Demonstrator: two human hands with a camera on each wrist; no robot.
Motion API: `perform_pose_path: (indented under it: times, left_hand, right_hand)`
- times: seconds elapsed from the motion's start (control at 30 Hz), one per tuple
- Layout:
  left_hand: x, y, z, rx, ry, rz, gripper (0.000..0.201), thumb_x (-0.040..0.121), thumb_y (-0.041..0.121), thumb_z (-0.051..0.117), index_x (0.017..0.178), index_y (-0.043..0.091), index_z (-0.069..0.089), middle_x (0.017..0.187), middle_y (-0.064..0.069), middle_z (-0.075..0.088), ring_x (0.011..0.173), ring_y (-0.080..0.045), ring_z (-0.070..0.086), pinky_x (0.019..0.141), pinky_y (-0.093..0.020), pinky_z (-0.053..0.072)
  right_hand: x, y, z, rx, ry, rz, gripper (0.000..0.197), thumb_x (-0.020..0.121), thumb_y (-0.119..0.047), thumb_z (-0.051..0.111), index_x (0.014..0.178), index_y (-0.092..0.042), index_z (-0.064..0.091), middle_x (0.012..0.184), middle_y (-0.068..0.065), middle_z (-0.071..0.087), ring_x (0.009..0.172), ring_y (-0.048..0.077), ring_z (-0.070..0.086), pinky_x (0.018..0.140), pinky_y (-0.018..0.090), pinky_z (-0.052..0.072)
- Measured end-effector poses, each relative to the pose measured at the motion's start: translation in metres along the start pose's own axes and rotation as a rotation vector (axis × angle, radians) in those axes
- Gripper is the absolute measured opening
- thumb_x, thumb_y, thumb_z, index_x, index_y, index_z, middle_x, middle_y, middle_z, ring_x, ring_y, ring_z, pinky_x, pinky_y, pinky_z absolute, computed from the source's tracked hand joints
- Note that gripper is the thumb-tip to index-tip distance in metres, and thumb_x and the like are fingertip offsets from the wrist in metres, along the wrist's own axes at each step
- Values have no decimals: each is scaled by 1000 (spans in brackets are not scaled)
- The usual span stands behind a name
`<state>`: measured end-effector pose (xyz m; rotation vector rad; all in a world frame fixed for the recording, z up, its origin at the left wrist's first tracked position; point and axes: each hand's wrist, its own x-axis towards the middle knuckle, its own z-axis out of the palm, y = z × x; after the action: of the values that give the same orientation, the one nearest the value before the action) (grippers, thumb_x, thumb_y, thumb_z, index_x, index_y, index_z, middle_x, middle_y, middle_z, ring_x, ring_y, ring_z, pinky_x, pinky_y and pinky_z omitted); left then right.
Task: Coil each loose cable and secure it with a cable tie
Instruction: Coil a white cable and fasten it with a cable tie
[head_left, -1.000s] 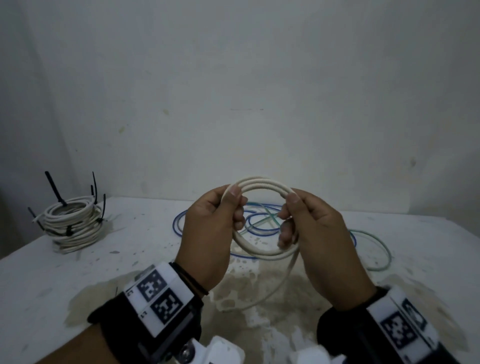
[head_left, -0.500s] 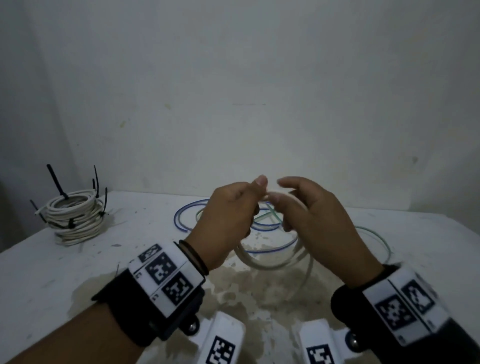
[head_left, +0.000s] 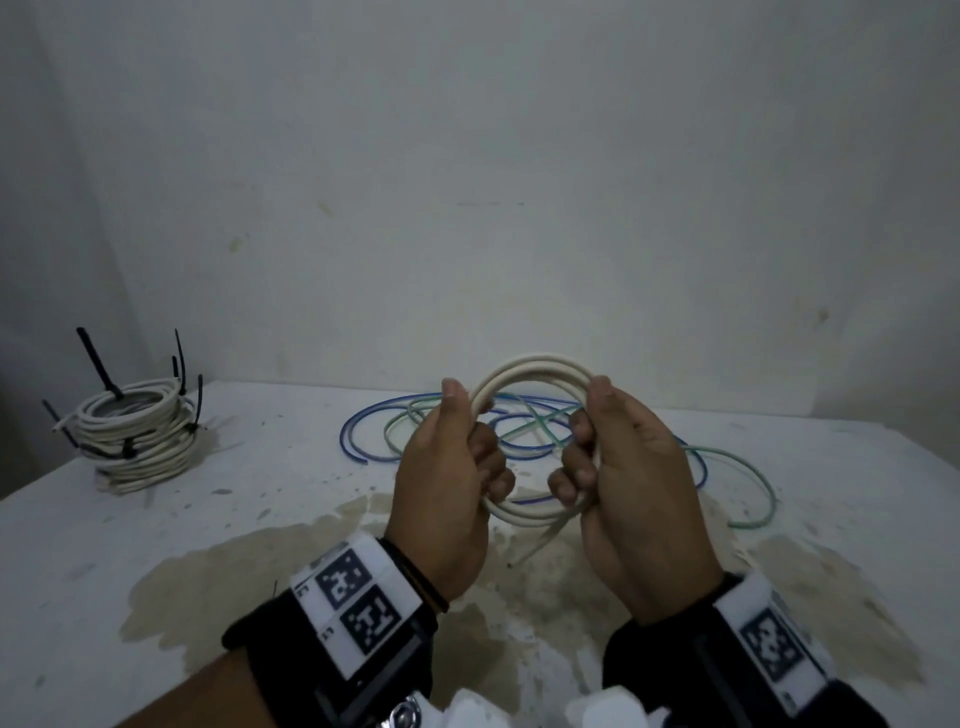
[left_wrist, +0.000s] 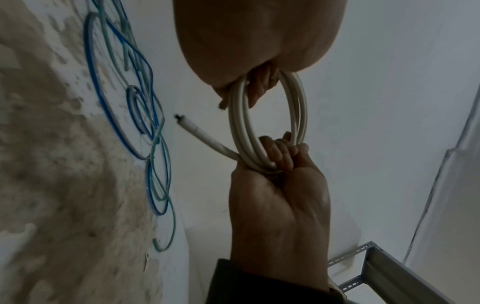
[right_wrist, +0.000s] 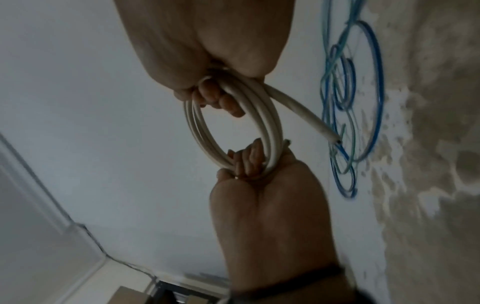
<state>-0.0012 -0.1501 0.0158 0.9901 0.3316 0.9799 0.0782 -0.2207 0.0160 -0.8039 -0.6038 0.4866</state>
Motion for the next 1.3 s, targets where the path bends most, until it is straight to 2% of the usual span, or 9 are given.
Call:
perform_pose_path:
  times: [0.23,0.4,0.53,0.7,0.9,1.03,1.13,1.23,1.3]
  left_hand:
    - [8,17,-12,358,-121,-107,50,100,41,36,79,6,65,64,-6,59,60,-21,57,64,-35,48]
    - [11,32,-3,717,-270,25,44,94,42,50,82,1,64,55,-1,51,48,-15,48,53,-27,47]
    - [7,25,0,535,-239,-44,37,95,37,51,74,6,55,49,7,32,44,-11,28,43,-21,31]
    - [4,4,-1,397,-73,-29,36,94,36,55,68,10,51,48,7,29,40,-9,24,40,-21,23]
    - [7,0,-5,178,53,-127,38,96,34,52,63,16,45,47,8,24,38,-8,18,38,-21,18]
    - [2,-4,-8,75,-44,-241,38,96,35,46,64,14,45,49,4,22,40,-12,19,39,-22,26]
    - [1,-2,-18,143,-155,-353,43,94,37,41,63,9,53,50,-4,35,44,-20,37,54,-31,44]
    - [2,7,-25,326,-251,-370,47,94,42,42,71,6,60,56,-9,48,50,-24,50,63,-35,48]
    - [4,13,-22,501,-314,-316,48,92,48,46,74,7,63,60,-10,54,53,-24,54,62,-34,48]
  right_hand:
    - [8,-8,-11,-315,-133,0,37,98,-22,49,65,-23,66,55,1,28,39,10,21,39,19,21]
    - [14,-10,-11,-574,-220,-71,27,96,-27,52,78,-25,72,48,-2,33,39,12,27,42,20,26]
    - [16,-12,-14,-544,-187,-62,28,95,-26,53,75,-26,72,52,1,36,42,13,29,43,24,28]
    - [6,-8,-16,-541,-167,-54,23,94,-29,55,79,-19,69,62,-2,58,47,14,45,47,29,43]
    - [-9,-3,-23,-595,-150,-6,39,97,-34,46,72,-6,57,51,3,52,41,11,47,46,20,41]
    - [-4,0,-23,-459,-133,-15,37,98,-25,47,63,-21,58,58,10,38,39,17,35,44,29,38]
    - [3,-4,-28,-599,-190,-17,37,98,-27,48,64,-23,62,56,8,29,42,16,24,45,30,28]
    - [9,-11,-30,-938,-370,-106,31,98,-26,48,72,-13,59,47,-7,43,41,7,38,50,24,30]
    - [9,-14,-25,-1137,-521,-155,26,98,-25,47,79,-14,62,58,-14,57,55,4,52,55,23,37]
